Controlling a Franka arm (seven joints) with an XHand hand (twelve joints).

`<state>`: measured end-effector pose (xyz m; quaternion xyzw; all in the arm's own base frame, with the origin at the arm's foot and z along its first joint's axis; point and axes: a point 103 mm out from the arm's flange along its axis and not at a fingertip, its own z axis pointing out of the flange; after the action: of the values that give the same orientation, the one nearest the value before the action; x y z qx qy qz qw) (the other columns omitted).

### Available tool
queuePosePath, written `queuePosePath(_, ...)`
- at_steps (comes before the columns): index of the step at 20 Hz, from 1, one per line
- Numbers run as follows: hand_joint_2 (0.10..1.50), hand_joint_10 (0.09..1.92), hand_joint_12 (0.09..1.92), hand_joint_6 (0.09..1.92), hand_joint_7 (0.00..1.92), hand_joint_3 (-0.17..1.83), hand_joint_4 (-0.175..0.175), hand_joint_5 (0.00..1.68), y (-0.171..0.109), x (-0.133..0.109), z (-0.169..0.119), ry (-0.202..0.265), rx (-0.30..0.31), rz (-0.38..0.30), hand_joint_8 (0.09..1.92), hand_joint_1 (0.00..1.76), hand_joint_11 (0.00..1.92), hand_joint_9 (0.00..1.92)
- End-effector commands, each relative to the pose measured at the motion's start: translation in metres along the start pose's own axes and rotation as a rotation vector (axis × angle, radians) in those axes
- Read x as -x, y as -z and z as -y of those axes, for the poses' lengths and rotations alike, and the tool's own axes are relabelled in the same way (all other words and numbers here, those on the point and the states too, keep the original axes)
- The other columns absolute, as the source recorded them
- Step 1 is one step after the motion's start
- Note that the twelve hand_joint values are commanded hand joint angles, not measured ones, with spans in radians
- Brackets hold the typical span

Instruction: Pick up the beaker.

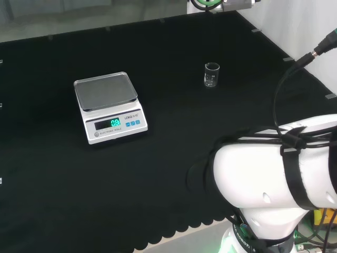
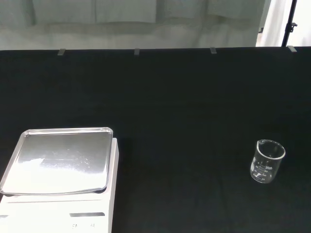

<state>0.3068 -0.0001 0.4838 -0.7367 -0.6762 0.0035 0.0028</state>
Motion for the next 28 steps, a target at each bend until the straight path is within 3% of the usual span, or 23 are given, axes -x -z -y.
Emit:
queuePosePath(1,0.76,0.09,1.4,0.09,0.07,0.3,-0.165,0.13,0.0,-0.002,0.0,0.002,0.014,0.015,0.74,0.22,0.5,0.57)
queuePosePath(7,0.78,0.09,1.43,0.09,0.03,0.25,-0.156,0.11,-0.004,-0.014,-0.009,0.03,0.028,0.031,0.76,0.1,0.39,0.52)
queuePosePath(12,0.8,0.09,1.44,0.09,0.03,0.25,-0.152,0.12,-0.011,-0.014,-0.035,0.037,0.008,0.028,0.76,0.06,0.37,0.52)
queuePosePath(15,0.82,0.1,1.42,0.09,0.14,0.22,-0.132,0.29,-0.019,-0.009,-0.063,0.009,-0.012,0.043,0.76,0.09,0.42,0.57)
queuePosePath(19,0.82,0.65,1.4,0.09,0.24,0.13,-0.114,0.41,-0.03,-0.008,-0.104,-0.016,-0.023,0.065,0.73,0.22,0.49,0.42)
queuePosePath(22,0.8,0.76,1.4,0.09,0.25,0.1,-0.113,0.42,-0.037,-0.008,-0.131,-0.037,-0.022,0.065,0.73,0.26,0.5,0.38)
queuePosePath(28,0.78,0.79,1.4,0.09,0.25,0.09,-0.116,0.42,-0.061,0.005,-0.19,-0.065,-0.065,0.039,0.73,0.25,0.5,0.37)
